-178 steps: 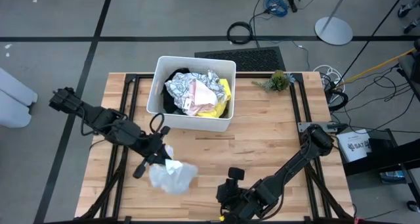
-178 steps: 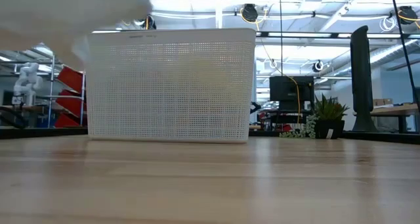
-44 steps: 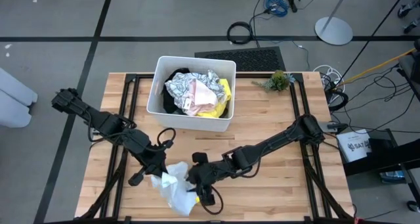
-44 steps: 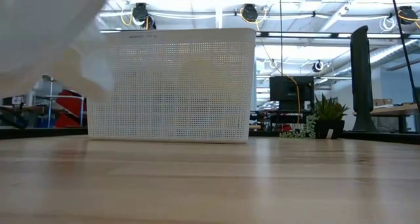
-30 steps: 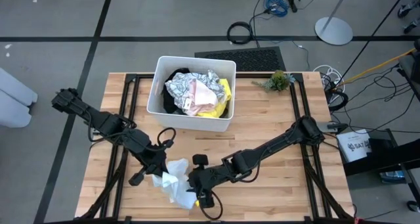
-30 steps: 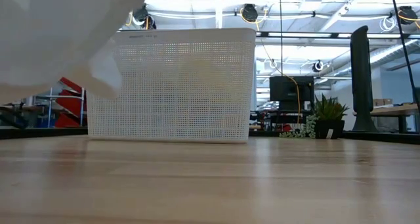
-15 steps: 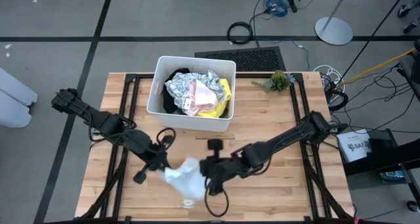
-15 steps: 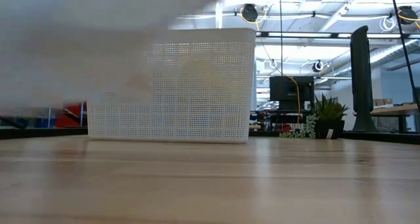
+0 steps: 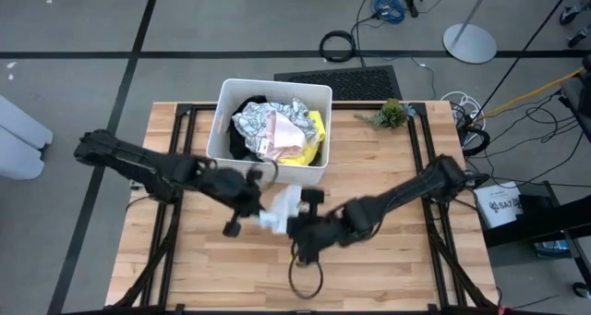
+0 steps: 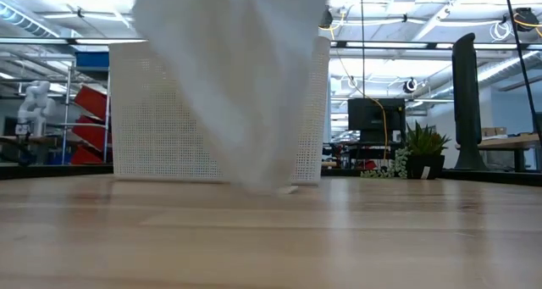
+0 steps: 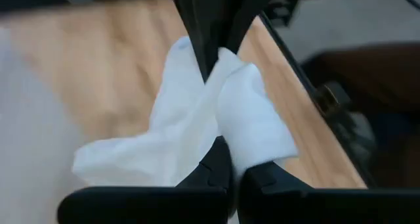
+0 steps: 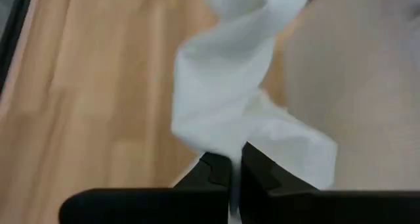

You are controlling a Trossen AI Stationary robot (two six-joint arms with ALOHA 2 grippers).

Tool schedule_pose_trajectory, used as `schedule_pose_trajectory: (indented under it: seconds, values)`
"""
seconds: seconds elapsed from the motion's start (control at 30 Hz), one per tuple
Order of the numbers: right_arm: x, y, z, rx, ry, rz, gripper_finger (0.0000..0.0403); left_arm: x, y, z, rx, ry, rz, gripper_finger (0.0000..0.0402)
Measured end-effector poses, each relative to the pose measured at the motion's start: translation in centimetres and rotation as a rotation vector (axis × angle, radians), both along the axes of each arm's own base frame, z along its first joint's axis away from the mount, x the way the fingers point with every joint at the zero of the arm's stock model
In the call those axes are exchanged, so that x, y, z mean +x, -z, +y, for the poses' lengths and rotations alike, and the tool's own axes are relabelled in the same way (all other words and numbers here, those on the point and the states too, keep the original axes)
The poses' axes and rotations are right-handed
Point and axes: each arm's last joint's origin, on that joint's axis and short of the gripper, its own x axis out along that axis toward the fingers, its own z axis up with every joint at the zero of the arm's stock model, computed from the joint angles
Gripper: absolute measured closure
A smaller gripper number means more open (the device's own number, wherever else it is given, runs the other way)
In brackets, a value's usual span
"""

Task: Fold laundry
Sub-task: Put the white underwear into the white laundry bin

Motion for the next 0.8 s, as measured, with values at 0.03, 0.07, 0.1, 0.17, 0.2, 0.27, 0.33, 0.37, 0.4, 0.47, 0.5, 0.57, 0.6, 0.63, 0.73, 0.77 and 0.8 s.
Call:
schedule_pose_trajectory:
  seconds: [0.03, 0.07, 0.1, 0.17, 0.2, 0.27, 0.33, 0.37, 0.4, 0.47, 0.5, 0.57, 0.6, 0.63, 0.73, 0.77, 0.8]
  values:
    - [0.2, 1.0, 0.7, 0.020, -0.004, 0.027, 0.0403, 0.2, 0.9, -0.5, -0.024, 0.016, 0.029, 0.0399]
    - [0.3, 2.0, 1.6, 0.041, -0.010, 0.050, 0.0403, 0.5, 2.1, -1.1, -0.048, 0.035, 0.056, 0.0399]
    - [0.4, 2.9, 2.5, 0.059, -0.017, 0.073, 0.0403, 0.6, 3.4, -1.7, -0.071, 0.049, 0.089, 0.0399]
    - [0.7, 4.9, 4.4, 0.100, -0.029, 0.099, 0.0403, 0.8, 6.4, -3.1, -0.104, 0.054, 0.153, 0.0400]
    - [0.7, 5.9, 5.3, 0.114, -0.033, 0.114, 0.0403, 0.8, 8.0, -3.7, -0.118, 0.059, 0.176, 0.0400]
    - [0.9, 7.9, 6.8, 0.129, -0.030, 0.137, 0.0403, 0.6, 10.8, -4.9, -0.152, 0.066, 0.196, 0.0400]
    - [0.9, 9.6, 7.9, 0.131, -0.033, 0.155, 0.0403, 0.5, 12.9, -5.9, -0.187, 0.071, 0.203, 0.0400]
    - [1.0, 10.1, 8.3, 0.133, -0.031, 0.158, 0.0403, 0.4, 13.7, -6.3, -0.198, 0.074, 0.211, 0.0400]
    - [1.0, 10.4, 8.4, 0.135, -0.028, 0.160, 0.0403, 0.3, 14.1, -6.6, -0.202, 0.081, 0.214, 0.0401]
    - [1.1, 10.7, 8.4, 0.128, -0.016, 0.160, 0.0403, 0.3, 14.5, -7.0, -0.201, 0.089, 0.207, 0.0401]
    - [1.3, 10.7, 8.1, 0.119, -0.004, 0.155, 0.0403, 0.3, 14.5, -7.1, -0.196, 0.083, 0.203, 0.0401]
    - [1.9, 10.7, 7.0, 0.096, 0.037, 0.134, 0.0403, 0.4, 14.4, -6.9, -0.183, 0.045, 0.191, 0.0401]
    - [2.2, 10.6, 6.3, 0.080, 0.065, 0.118, 0.0403, 0.5, 14.3, -6.6, -0.178, 0.015, 0.185, 0.0401]
    - [2.6, 10.4, 5.6, 0.067, 0.091, 0.106, 0.0403, 0.6, 14.2, -6.3, -0.173, -0.017, 0.174, 0.0401]
    - [3.3, 10.0, 3.5, 0.051, 0.144, 0.102, 0.0403, 0.8, 13.7, -5.5, -0.171, -0.108, 0.144, 0.0401]
    - [3.5, 9.9, 2.9, 0.049, 0.159, 0.109, 0.0403, 0.8, 13.6, -5.2, -0.174, -0.139, 0.141, 0.0401]
    - [3.5, 10.0, 2.3, 0.045, 0.171, 0.124, 0.0403, 0.9, 13.6, -4.9, -0.173, -0.162, 0.146, 0.0400]
